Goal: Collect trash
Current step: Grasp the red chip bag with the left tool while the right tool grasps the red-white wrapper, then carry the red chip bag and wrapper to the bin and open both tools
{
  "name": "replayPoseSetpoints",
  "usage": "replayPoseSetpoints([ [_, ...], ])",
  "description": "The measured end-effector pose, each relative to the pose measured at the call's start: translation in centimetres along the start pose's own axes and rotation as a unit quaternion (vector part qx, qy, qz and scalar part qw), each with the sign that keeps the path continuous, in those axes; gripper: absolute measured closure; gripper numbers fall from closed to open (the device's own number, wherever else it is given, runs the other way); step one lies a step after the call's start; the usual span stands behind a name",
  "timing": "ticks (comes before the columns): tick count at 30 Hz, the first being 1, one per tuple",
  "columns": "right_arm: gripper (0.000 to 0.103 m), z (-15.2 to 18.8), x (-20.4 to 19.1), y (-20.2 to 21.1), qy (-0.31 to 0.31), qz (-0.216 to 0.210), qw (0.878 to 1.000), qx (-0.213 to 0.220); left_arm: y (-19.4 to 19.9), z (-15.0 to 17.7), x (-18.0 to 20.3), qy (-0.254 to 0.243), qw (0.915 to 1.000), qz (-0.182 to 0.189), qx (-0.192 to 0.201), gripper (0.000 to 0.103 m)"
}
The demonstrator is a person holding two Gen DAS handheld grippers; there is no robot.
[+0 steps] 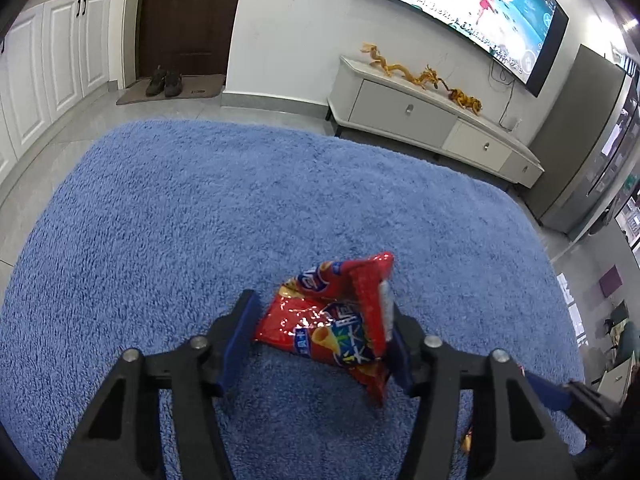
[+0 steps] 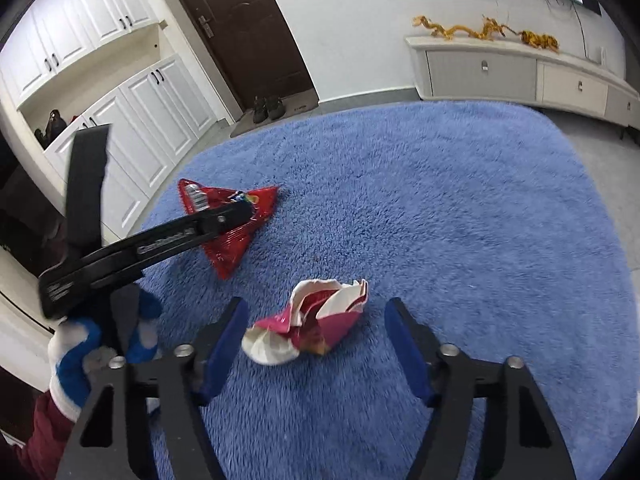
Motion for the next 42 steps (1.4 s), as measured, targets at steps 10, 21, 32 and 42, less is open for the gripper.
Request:
replayPoseSetpoints([
  [10,0.076,2.3,-0.1,3.7,-0.005,-0.027,0.999,0.018,2.4,1.2,1.8,-0.018,0.9997,-0.005,0.016,0.079],
  [21,0.076,6.1,1.1,12.6,-0.002,-0.016,0.997,0.078,10.6,4.9,5.6,-0.040,0.9976,0.014,0.054,0.080],
  [32,0.076,9.3,4.2,21.1,-0.020,-0.002,0.989,0.143,16.0,8.3,14.7,-0.093,0.9906,0.079,0.063,0.080],
  [42,0.076,14.5,16.8,26.1,-0.125,0.090,0.972,0.176,13.6,10.6,28.5,-0.202,0.9684,0.145,0.012,0.080],
])
Point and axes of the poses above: each gripper's, at about its wrist camera, not at the fingertips, and y roughly against the way its jaws point, x to its right, z to its underside, the point moved 6 cm from there along -y, roughly the way its jaws point, and after that the axes turned 9 degrees about z, right-handed, at the moved point
